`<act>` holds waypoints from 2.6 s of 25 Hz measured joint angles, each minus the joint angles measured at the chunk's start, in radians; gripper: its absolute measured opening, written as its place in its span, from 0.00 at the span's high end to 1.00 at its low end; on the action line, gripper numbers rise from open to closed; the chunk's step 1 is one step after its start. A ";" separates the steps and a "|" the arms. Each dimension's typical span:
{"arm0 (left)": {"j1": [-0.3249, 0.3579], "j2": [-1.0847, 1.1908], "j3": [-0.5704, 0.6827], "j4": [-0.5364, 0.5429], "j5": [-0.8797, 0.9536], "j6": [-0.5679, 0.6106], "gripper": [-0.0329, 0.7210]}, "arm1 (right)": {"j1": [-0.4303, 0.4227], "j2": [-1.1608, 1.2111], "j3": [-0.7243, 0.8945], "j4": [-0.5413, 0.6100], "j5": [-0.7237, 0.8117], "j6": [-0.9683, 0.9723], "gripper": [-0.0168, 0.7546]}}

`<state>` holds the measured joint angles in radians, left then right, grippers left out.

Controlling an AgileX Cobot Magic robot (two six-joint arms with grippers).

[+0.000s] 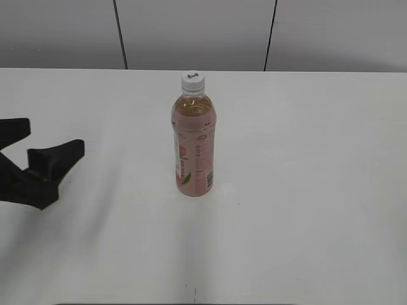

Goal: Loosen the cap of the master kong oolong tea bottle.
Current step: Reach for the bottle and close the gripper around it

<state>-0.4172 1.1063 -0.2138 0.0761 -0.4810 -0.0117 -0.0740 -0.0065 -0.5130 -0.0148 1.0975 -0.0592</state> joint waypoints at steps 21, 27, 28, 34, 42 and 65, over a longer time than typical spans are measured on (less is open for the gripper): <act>-0.039 0.765 -0.079 0.291 -0.714 -0.053 0.20 | 0.000 0.000 0.000 0.000 0.000 0.000 0.23; -0.039 0.791 -0.167 0.315 -0.721 -0.063 0.20 | 0.000 0.000 0.000 0.000 0.000 0.000 0.23; -0.039 0.792 -0.183 0.325 -0.721 -0.063 0.20 | 0.000 0.000 0.000 0.000 0.000 0.000 0.23; -0.039 0.792 -0.283 0.359 -0.722 -0.063 0.20 | 0.000 0.000 0.000 0.000 0.000 0.000 0.23; -0.039 0.807 -0.342 0.448 -0.727 -0.104 0.20 | 0.000 0.000 0.000 0.000 0.000 0.000 0.23; -0.039 0.952 -0.467 0.478 -0.728 -0.172 0.20 | 0.000 0.000 0.000 0.000 0.000 0.000 0.23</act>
<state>-0.4565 2.0585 -0.6808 0.5543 -1.2088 -0.1837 -0.0740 -0.0065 -0.5130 -0.0148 1.0975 -0.0592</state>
